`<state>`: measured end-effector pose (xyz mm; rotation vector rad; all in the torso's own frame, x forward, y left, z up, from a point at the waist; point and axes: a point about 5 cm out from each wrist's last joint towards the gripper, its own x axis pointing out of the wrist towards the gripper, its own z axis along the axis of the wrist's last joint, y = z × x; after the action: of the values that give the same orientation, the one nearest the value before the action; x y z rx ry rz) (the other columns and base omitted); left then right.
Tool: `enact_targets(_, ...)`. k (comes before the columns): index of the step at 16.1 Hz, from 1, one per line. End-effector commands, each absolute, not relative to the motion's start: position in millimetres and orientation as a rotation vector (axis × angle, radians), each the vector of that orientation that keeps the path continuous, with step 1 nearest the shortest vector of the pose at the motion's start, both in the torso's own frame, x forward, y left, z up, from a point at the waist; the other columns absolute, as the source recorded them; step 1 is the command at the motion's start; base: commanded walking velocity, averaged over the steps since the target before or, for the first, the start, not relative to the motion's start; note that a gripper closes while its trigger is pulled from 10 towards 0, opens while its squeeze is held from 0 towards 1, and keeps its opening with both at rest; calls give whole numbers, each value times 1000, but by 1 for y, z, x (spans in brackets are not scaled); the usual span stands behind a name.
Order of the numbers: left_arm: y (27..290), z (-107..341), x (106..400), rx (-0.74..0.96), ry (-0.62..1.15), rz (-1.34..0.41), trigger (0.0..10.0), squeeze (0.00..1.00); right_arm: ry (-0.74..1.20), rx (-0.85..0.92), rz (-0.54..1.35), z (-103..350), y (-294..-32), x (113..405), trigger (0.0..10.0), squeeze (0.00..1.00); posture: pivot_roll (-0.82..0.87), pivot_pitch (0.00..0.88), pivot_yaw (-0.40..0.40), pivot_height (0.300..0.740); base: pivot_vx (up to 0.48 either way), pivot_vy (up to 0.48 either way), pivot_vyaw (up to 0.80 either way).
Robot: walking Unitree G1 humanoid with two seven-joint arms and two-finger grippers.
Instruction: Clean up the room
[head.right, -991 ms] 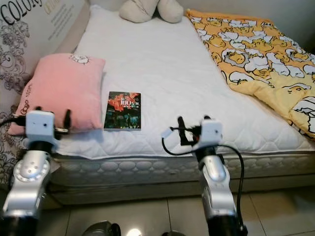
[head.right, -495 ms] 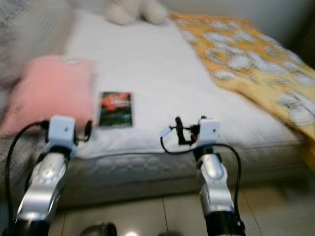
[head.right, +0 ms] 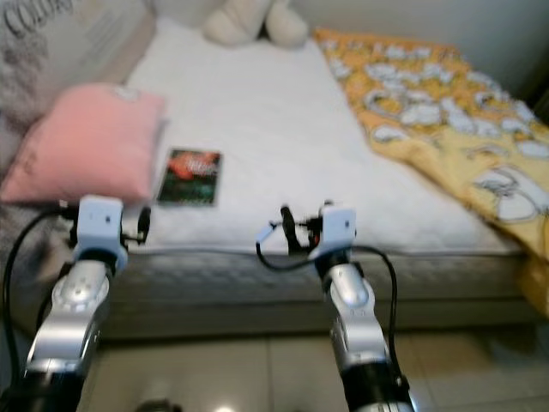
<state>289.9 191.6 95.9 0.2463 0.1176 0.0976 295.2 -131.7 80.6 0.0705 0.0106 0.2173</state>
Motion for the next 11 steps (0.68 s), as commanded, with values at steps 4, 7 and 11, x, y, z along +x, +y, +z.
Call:
enact_targets(4, 177, 101, 300, 234, 110, 42, 10000, 0, 8, 60, 177, 82, -140, 295, 10000, 0, 12, 0, -49, 740, 0, -433, 0)
enact_targets(7, 177, 101, 304, 209, 108, 34, 10000, 0, -1, 57, 185, 83, -132, 293, 10000, 0, 11, 0, -43, 740, 0, -429, 0)
enact_targets(11, 175, 101, 308, 179, 105, 27, 10000, 0, -14, 57, 182, 84, -127, 296, 10000, 0, 11, 0, -36, 740, 0, -415, 0)
